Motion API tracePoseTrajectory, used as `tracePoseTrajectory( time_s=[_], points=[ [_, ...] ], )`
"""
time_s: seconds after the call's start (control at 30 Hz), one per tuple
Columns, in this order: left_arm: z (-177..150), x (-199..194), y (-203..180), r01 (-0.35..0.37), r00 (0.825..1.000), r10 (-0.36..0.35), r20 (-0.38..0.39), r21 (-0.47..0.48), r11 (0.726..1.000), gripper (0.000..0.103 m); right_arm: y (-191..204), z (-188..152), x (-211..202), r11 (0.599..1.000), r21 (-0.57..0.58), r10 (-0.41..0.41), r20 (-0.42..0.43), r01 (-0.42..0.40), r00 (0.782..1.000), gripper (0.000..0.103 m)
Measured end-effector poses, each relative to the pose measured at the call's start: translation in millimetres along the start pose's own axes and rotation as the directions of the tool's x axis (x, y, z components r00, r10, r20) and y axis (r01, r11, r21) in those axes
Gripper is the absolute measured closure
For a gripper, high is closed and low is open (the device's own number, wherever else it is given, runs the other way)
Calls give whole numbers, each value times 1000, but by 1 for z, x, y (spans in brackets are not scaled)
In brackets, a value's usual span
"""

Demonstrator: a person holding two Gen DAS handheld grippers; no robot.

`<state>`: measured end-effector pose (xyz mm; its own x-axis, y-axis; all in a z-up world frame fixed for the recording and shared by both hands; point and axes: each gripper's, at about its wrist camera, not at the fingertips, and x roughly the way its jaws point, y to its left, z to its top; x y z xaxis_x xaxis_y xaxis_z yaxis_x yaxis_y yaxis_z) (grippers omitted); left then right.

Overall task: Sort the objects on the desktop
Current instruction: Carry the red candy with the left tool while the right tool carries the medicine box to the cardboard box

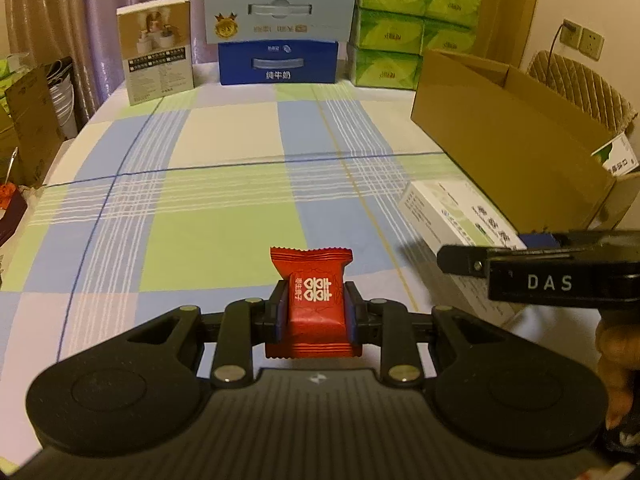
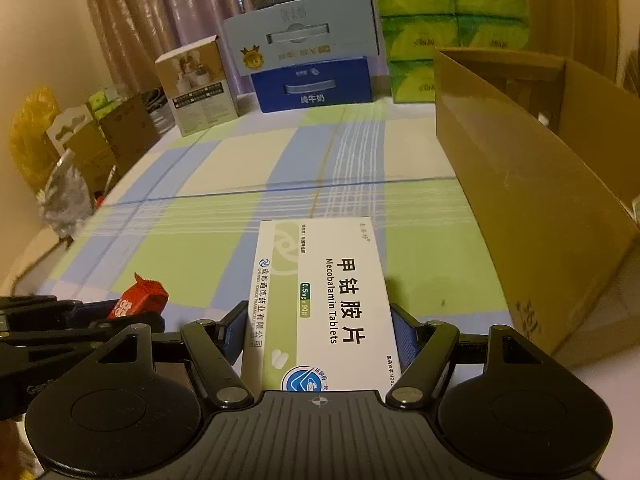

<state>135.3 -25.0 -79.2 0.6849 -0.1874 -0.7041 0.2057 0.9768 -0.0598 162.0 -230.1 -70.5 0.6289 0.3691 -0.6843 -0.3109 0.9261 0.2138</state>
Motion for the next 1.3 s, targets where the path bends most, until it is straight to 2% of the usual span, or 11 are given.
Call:
tracePoseTrajectory(
  time_s=[0.13, 0.33, 0.53, 0.73, 1.0, 1.3],
  points=[
    [6, -16, -6, 0, 1000, 0, 20, -8, 1000, 80, 6, 6, -22, 1000, 25, -7, 8, 7, 1000, 35],
    [20, -45, -24, 25, 998, -23, 64, -30, 999, 80, 10, 16, -72, 998, -17, -51, 86, 53, 995, 35],
    [34, -63, -64, 74, 993, -75, 96, 22, 997, 80, -16, 21, -118, 989, 6, -149, 144, 149, 978, 35],
    [46, -64, -108, 128, 985, -136, 107, 75, 989, 80, -48, 30, -156, 974, 36, -228, 173, 225, 958, 35],
    [58, -61, -155, 185, 974, -200, 107, 134, 974, 80, -87, 30, -186, 956, 87, -291, 182, 280, 939, 35],
    [75, -52, -186, 220, 966, -238, 99, 163, 962, 80, -120, 27, -197, 945, 129, -321, 180, 302, 930, 35]
  ],
)
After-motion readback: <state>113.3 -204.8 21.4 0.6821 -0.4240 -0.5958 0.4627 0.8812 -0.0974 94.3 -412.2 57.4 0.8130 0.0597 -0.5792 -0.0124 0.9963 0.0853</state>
